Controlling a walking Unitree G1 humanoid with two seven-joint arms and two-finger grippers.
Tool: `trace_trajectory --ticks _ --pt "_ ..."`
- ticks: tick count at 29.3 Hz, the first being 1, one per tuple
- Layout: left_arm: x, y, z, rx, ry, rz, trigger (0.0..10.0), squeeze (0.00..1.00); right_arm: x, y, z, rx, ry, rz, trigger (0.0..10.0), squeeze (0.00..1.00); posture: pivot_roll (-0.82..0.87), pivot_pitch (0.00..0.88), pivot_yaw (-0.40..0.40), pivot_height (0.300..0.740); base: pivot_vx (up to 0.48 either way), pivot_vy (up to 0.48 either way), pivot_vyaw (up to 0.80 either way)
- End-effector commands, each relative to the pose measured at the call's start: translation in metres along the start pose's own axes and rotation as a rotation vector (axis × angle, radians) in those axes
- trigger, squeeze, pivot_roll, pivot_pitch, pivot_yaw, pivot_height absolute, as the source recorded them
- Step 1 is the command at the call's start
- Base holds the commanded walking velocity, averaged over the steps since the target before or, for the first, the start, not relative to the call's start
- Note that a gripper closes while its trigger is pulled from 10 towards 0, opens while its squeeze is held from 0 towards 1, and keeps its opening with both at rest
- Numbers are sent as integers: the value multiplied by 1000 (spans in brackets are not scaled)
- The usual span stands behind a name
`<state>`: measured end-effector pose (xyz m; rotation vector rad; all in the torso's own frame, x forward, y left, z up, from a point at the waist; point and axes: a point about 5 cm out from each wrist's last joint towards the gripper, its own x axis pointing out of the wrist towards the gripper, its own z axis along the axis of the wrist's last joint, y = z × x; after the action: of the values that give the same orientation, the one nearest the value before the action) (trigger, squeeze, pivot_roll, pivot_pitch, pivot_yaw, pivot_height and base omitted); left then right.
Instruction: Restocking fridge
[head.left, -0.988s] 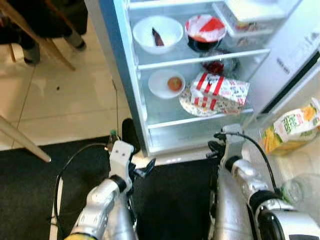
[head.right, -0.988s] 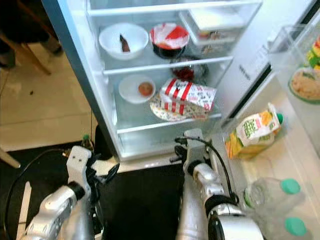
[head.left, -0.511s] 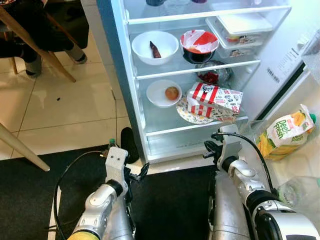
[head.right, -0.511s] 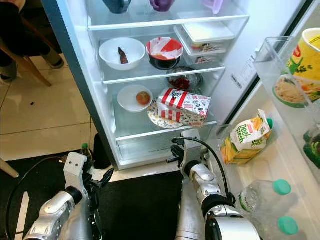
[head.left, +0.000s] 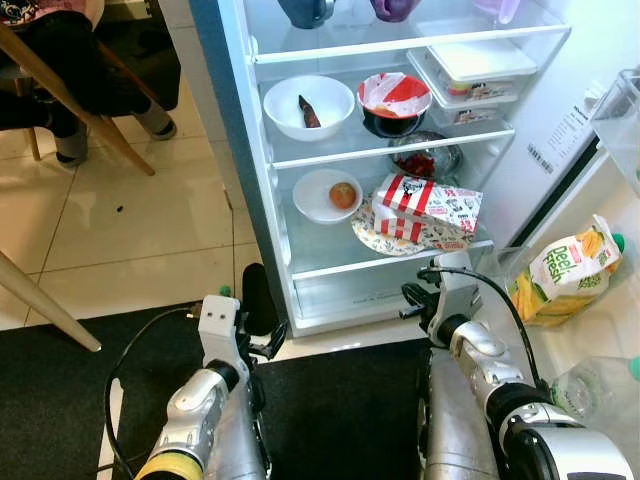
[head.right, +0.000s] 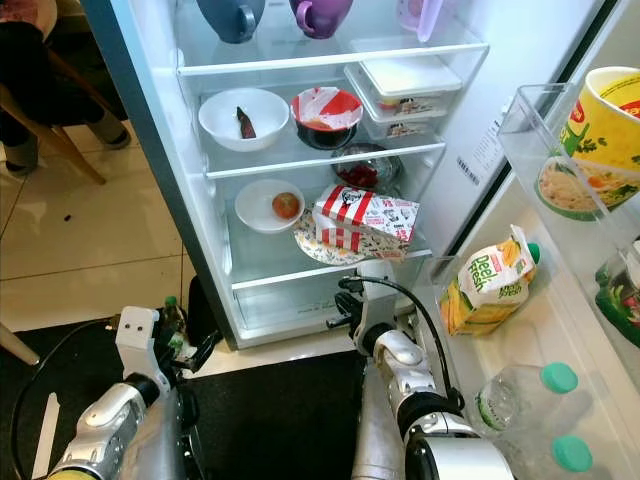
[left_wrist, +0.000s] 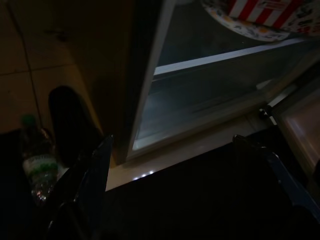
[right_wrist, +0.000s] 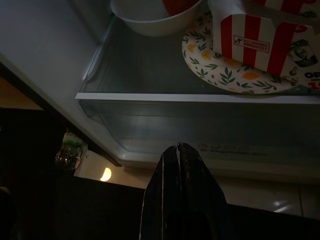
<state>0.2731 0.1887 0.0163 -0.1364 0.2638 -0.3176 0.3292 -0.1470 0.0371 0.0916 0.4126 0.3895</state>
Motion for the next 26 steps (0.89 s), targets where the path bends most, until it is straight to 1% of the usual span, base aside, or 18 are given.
trace_trajectory --ticks 1,6,10,11,13,16,18,19,21,23,26 --pt "-4 2 -7 -24 9 11 10000 0 -2 2 -8 20 11 6 10000 0 25 145 6 500 0 0 0" --pt "-2 4 -6 -36 2 27 10000 0 -2 4 -11 38 11 35 10000 0 18 138 3 500 0 0 0" --pt "-1 6 -6 -37 7 35 10000 0 -3 5 -12 41 16 53 10000 0 12 141 3 515 0 0 0" --pt "-1 7 -6 -40 7 47 10000 0 -3 5 -13 40 24 53 10000 0 3 161 1 520 0 0 0" --pt "-2 11 -6 -46 5 70 10000 0 -5 4 -18 48 44 51 10000 0 4 157 -4 530 0 0 0" --pt "-1 15 -1 -70 -22 95 10000 0 -7 2 -24 35 76 46 10000 0 9 167 -9 540 0 0 0" --pt "-2 23 5 -91 -49 126 10000 0 -10 1 -30 45 95 39 10000 0 7 158 -9 550 0 0 0" --pt "-3 27 7 -83 -48 138 10000 0 -10 0 -31 46 97 42 10000 0 7 177 -5 555 0 0 0" --pt "-5 34 9 -73 -46 155 10000 0 -11 0 -30 56 91 49 10000 0 -3 167 0 565 0 0 0" --pt "-5 37 10 -72 -45 162 10000 0 -11 0 -30 64 85 50 10000 0 -3 167 0 570 0 0 0" --pt "-7 43 9 -78 -30 184 10000 0 -12 -1 -28 64 65 75 10000 0 -13 135 16 590 0 0 0"
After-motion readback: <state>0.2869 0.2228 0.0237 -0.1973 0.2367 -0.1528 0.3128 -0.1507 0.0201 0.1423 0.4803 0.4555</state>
